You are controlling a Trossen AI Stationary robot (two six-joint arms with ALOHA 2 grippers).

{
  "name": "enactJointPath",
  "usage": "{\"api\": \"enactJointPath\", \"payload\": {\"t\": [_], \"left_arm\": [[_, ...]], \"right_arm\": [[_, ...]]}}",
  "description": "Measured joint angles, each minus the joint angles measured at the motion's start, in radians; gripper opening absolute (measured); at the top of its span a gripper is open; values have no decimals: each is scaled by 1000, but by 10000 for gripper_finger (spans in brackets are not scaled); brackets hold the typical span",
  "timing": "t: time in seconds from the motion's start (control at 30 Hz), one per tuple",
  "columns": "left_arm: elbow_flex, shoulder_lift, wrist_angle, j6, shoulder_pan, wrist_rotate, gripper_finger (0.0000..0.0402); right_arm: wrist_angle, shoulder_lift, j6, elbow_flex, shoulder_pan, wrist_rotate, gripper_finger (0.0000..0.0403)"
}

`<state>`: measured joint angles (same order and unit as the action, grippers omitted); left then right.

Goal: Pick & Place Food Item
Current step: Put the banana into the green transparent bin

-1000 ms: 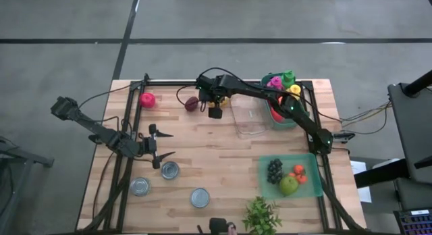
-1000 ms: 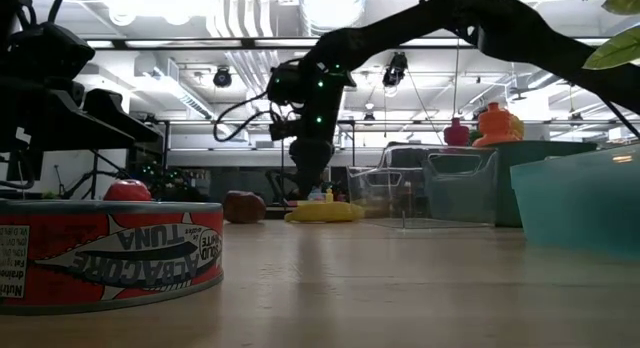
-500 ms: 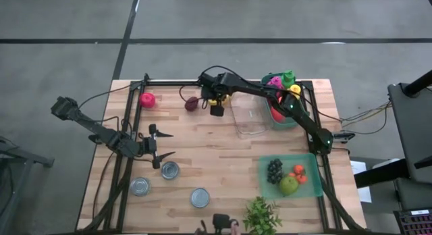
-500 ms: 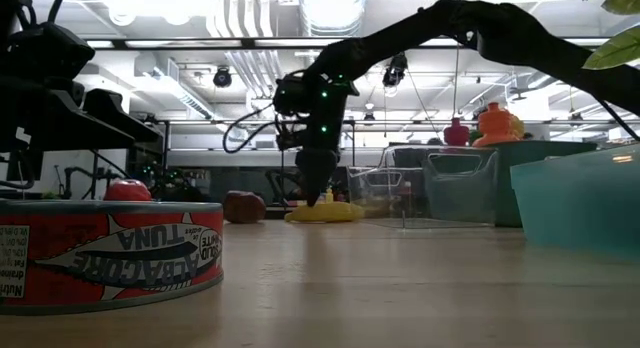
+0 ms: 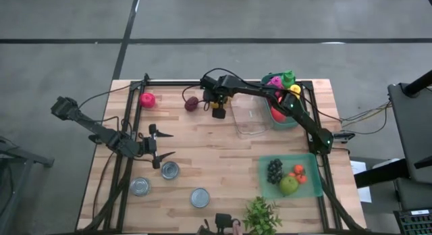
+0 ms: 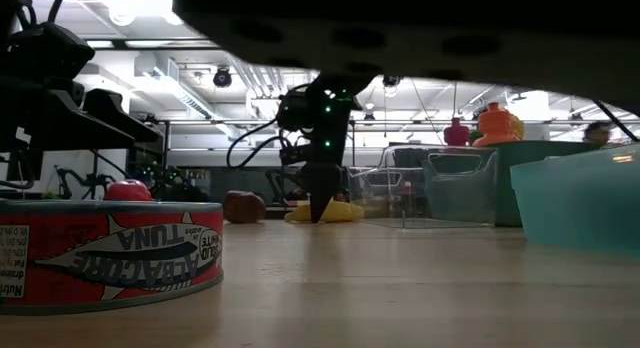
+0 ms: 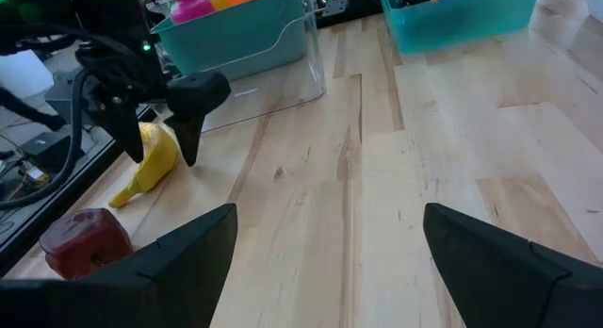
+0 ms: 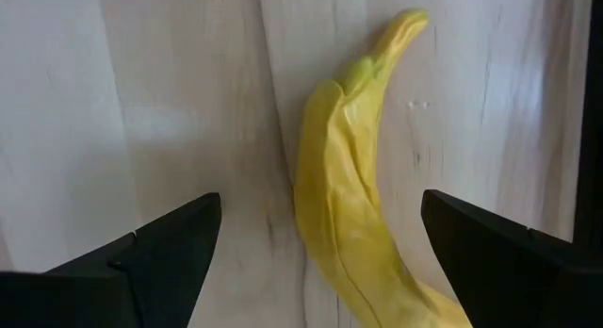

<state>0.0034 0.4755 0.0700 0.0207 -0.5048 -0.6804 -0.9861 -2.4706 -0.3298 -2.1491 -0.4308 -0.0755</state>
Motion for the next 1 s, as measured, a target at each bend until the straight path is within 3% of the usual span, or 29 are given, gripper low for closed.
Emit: {"api": "enactJointPath", "payload": {"t": [0.4,0.77,1.0], "left_arm": [[0,0,0,0,0,0,343],[0,0,0,0,0,0,343],[0,0,0,0,0,0,343]], "right_arm": [[12,0,2,10,0,-3,357],[19,0,22,11,2,27,216],[32,0,42,11,2,23,169]]}}
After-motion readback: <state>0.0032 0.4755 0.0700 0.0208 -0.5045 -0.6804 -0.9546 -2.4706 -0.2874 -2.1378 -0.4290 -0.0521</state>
